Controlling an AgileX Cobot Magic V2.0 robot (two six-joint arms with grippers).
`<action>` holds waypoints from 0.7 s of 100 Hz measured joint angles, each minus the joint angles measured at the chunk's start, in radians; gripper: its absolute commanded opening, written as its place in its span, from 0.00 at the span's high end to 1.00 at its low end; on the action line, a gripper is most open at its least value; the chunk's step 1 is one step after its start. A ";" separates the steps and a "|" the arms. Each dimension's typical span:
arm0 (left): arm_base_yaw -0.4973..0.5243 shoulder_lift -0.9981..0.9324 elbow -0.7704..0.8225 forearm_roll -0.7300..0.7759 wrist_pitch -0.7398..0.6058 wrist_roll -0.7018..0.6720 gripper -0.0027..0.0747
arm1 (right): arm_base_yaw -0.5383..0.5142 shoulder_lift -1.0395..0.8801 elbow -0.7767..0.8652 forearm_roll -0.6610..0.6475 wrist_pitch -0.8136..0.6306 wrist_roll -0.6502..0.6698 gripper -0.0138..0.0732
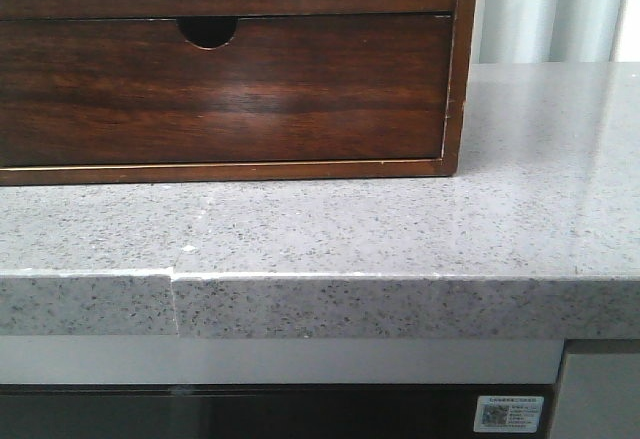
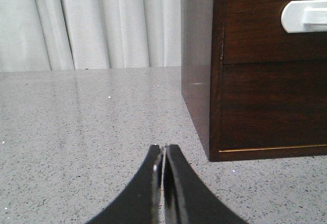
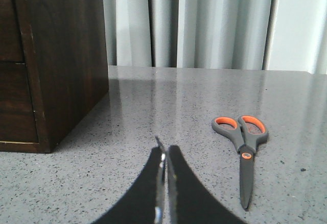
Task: Put scissors in drawer with both arms
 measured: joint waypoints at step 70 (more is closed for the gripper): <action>0.000 0.000 -0.183 -0.155 0.064 0.000 0.99 | 0.000 0.024 -0.241 0.078 0.233 0.000 0.92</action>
